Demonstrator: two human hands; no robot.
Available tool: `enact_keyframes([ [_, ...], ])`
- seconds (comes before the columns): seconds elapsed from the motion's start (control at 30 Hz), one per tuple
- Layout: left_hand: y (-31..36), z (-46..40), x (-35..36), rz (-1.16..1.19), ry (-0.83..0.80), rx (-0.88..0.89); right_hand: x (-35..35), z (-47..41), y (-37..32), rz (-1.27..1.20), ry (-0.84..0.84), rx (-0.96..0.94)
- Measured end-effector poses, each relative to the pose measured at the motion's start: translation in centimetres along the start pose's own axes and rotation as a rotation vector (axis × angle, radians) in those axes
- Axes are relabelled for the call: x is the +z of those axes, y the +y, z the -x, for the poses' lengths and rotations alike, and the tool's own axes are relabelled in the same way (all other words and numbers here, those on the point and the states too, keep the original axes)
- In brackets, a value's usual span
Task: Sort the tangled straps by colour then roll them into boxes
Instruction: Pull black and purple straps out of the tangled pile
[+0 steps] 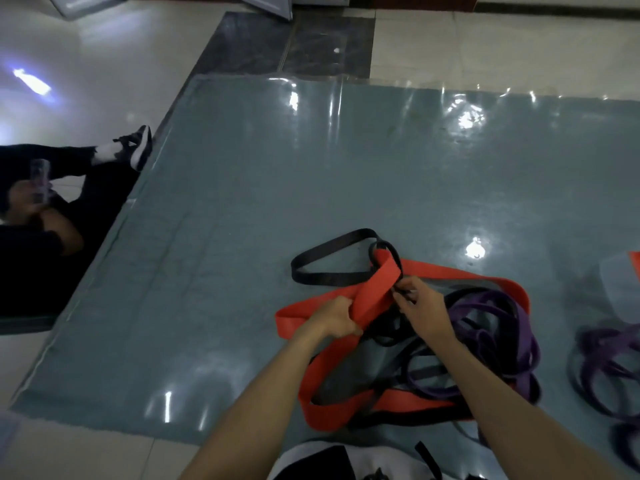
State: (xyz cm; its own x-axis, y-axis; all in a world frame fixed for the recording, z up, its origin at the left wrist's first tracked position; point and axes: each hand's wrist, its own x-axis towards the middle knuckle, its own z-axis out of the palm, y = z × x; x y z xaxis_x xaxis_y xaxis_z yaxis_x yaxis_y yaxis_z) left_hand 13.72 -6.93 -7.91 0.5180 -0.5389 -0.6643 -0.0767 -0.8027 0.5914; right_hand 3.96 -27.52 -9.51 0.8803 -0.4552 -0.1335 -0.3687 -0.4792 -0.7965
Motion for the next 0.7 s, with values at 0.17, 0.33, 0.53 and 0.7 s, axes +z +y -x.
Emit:
enact_keyframes([
  [0.17, -1.4, 3.5, -5.1, 0.154, 0.24, -0.001, -1.0, 0.2, 0.8, 0.16, 0.113, -0.038],
  [0.33, -5.1, 7.5, -10.1, -0.026, 0.45, -0.137, 0.3, 0.7, 0.0, 0.443, 0.101, -0.204],
  [0.53, -8.0, 9.3, -11.1, -0.206, 0.698, -0.153, 1.4, 1.8, -2.6, 0.511, -0.044, -0.252],
  [0.7, -10.1, 8.4, -9.2, -0.591, 0.859, -0.195, -1.1, 3.2, -3.8, 0.328, -0.05, -0.281],
])
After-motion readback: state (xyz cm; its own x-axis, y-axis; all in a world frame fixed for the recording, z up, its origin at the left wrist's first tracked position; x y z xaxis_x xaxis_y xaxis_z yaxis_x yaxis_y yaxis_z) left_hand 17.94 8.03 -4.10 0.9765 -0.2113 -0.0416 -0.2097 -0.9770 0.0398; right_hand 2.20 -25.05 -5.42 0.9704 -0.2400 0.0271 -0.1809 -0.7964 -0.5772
